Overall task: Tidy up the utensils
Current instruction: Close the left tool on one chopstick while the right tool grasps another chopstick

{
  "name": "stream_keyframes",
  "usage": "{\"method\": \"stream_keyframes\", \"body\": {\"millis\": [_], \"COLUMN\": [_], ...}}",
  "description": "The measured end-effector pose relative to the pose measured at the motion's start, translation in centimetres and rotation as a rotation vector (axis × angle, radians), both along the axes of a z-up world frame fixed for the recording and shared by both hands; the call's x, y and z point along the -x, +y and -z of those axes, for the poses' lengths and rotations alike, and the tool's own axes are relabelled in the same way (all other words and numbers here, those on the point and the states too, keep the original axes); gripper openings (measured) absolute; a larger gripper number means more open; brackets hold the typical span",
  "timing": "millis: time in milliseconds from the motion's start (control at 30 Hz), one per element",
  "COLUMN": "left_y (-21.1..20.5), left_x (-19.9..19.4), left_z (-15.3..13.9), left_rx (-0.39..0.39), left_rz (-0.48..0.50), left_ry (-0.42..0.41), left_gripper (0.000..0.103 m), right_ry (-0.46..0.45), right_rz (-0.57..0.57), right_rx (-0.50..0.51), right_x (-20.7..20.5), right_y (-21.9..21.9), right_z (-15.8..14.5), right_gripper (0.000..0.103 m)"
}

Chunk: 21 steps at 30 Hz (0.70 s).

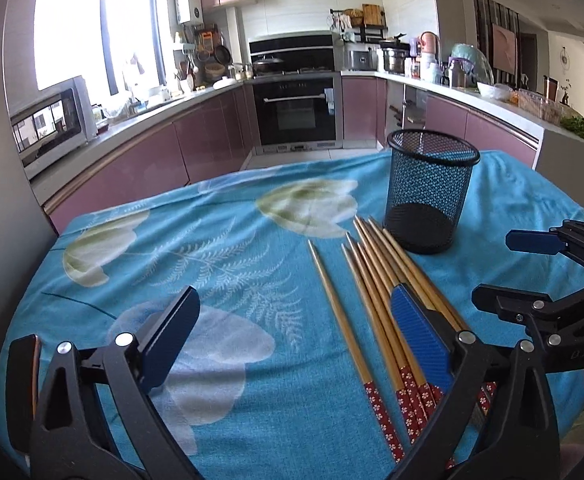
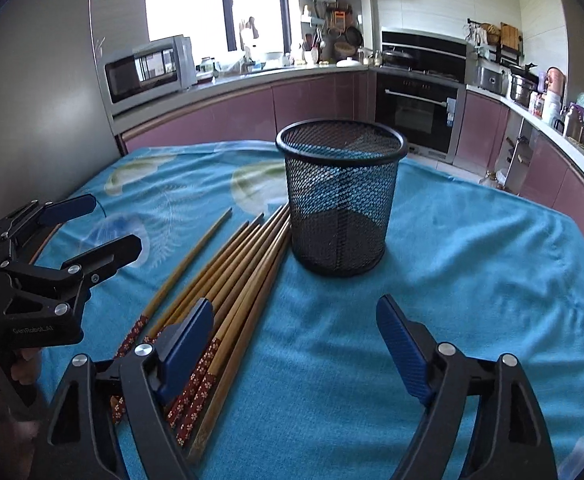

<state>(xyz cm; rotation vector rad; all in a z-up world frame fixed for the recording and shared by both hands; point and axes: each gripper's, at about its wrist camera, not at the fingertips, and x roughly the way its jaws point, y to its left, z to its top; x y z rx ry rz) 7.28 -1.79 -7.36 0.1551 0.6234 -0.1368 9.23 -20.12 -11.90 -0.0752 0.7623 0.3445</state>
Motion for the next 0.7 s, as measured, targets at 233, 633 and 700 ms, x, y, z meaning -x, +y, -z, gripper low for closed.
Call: {"method": "stream_keyframes", "body": {"millis": [233,633,700], "left_y": [-0.6,-1.4,-1.5], "left_x": [-2.2,-4.3,-4.5], "left_z": [2.7,4.4,4.4], "left_rx": [-0.026,-0.001,0.013], "left_rz": [0.03,0.089,0.096], "left_ry": [0.134,0.258,0.265], "left_gripper": [0.08,0.054,0.049], "right_ry": [0.083,0.139,0.144], "right_rz": [-0.011,-0.035,-0.038], "right_rx": [0.012,0.011,0.016], "right_x": [-1.2,-2.4,-2.7], "right_y": [0.7,1.4,1.5], "right_z": [1.1,1.7,1.6], "right_gripper": [0.063,0.047,0.043]}}
